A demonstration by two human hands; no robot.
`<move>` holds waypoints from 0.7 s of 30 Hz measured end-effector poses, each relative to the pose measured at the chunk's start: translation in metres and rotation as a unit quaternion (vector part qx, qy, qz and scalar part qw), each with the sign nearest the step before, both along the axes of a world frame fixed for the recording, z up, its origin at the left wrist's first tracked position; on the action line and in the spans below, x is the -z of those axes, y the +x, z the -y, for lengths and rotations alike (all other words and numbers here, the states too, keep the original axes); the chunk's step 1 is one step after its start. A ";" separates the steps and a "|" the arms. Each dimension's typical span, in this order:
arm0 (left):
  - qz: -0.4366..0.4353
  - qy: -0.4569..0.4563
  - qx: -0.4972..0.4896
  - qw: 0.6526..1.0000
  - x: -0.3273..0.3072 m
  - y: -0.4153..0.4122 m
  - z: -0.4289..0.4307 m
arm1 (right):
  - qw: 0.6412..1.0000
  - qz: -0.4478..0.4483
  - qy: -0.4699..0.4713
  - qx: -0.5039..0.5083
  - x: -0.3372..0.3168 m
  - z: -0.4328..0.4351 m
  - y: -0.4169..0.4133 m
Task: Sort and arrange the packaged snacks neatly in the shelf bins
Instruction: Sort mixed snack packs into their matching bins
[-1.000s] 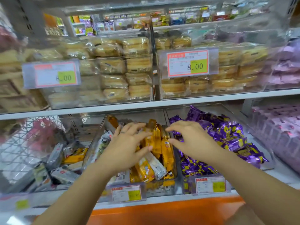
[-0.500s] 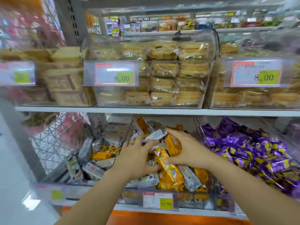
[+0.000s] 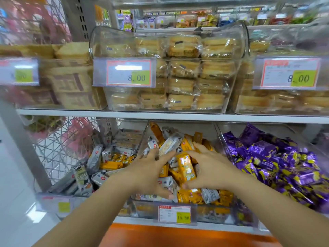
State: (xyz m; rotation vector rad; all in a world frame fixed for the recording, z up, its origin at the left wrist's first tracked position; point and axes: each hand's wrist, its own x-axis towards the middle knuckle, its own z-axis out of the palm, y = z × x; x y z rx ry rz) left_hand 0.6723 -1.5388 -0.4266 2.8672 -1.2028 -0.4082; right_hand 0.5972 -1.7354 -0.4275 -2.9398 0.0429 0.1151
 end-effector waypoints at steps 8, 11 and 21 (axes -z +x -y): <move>0.015 -0.126 -0.045 0.991 -0.002 0.007 0.023 | 0.978 0.096 0.181 0.045 0.004 0.006 0.013; 0.014 -0.139 -0.067 0.988 -0.004 0.012 0.031 | 0.969 0.118 0.210 0.060 0.002 0.006 0.013; 0.083 -0.408 -0.124 0.901 0.008 0.000 0.004 | 0.942 0.191 0.276 -0.005 -0.012 -0.040 0.018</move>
